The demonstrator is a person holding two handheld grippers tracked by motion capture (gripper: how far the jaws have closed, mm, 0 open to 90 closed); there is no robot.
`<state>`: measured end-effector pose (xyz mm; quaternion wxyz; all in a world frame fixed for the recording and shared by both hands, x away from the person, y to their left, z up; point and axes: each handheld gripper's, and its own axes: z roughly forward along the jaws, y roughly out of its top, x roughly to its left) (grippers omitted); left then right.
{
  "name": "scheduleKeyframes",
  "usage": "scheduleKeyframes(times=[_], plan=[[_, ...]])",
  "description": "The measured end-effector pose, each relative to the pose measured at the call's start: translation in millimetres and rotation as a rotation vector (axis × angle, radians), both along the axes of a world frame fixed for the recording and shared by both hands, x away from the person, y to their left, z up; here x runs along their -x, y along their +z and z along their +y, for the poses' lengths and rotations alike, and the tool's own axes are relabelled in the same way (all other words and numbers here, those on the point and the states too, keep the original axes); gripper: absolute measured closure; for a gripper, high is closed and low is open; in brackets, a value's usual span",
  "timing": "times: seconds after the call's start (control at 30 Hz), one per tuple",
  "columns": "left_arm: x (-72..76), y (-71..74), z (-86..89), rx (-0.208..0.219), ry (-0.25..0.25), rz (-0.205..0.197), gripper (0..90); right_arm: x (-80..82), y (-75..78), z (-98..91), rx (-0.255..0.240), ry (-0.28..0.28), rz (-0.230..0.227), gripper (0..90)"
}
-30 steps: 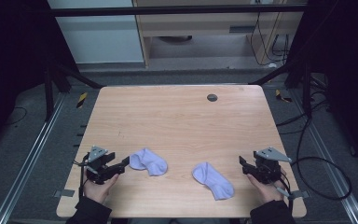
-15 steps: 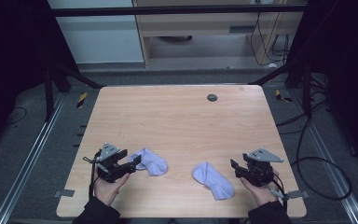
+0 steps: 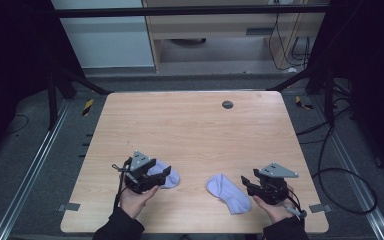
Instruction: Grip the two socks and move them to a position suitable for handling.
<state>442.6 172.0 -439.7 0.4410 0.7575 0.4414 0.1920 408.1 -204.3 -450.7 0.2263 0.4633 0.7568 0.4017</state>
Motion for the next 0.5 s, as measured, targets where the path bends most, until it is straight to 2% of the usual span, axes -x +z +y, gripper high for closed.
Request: scheduleKeyframes(times=[0.5], plan=[[0.8,-9.7,-49.2,-0.044,-0.087,0.015,38.8,13.3,-7.2,11.3,0.008,0.072,0.031,50.5]])
